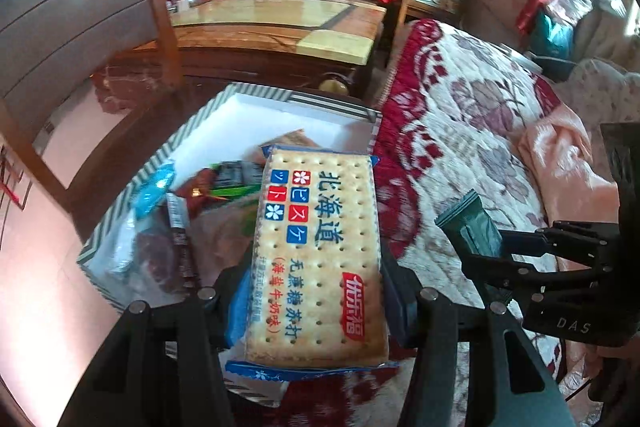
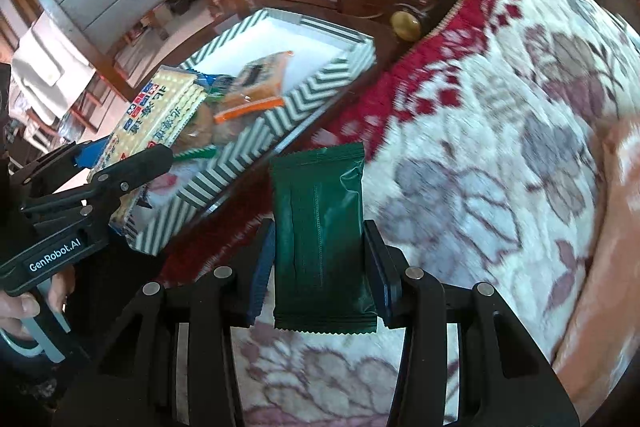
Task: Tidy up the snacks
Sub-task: 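Carry the cracker pack and dark green packet in both grippers over the white box, then open both grippers above the white box to drop the two packets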
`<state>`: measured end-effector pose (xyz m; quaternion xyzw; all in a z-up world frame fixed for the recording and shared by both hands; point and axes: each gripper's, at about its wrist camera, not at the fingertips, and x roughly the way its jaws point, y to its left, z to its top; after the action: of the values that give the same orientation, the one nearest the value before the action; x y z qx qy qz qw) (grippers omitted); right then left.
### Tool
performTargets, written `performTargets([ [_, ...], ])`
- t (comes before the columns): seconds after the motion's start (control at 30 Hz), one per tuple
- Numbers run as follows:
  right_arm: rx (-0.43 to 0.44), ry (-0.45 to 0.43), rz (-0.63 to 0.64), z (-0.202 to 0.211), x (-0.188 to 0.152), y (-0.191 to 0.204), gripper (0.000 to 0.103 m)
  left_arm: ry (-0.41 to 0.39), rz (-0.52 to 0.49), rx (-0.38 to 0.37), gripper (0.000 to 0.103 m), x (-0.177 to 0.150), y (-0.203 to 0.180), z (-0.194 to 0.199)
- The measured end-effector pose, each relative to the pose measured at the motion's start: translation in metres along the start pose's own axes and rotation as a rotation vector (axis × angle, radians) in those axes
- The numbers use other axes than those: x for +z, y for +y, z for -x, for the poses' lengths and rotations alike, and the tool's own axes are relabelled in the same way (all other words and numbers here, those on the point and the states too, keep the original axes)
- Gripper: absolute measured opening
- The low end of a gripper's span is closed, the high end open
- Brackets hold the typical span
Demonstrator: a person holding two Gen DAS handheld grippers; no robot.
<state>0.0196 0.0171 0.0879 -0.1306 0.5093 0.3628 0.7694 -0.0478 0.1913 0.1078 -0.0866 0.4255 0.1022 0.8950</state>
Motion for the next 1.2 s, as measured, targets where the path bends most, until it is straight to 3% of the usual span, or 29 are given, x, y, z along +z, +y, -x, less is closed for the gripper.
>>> performTargets([
  [0.53, 0.056, 0.039, 0.123, -0.059, 0.08, 0.072, 0.042, 0.03, 0.17, 0.09, 0.057, -0.001, 0.077, -0.015],
  [0.93, 0.033, 0.073, 0.103, -0.102, 0.121, 0.081, 0.042, 0.077, 0.216, 0.123, 0.057, -0.001, 0.091, -0.034],
  [1.07, 0.045, 0.062, 0.069, -0.106, 0.123, 0.08, 0.047, 0.083, 0.215, 0.143, 0.058, -0.001, 0.09, -0.037],
  [1.13, 0.059, 0.045, 0.051, -0.101, 0.121, 0.078, 0.049, 0.08, 0.214, 0.154, 0.059, -0.001, 0.09, -0.036],
  [1.2, 0.058, 0.027, 0.048, -0.095, 0.118, 0.077, 0.049, 0.072, 0.212, 0.168, 0.067, 0.0, 0.088, -0.033],
])
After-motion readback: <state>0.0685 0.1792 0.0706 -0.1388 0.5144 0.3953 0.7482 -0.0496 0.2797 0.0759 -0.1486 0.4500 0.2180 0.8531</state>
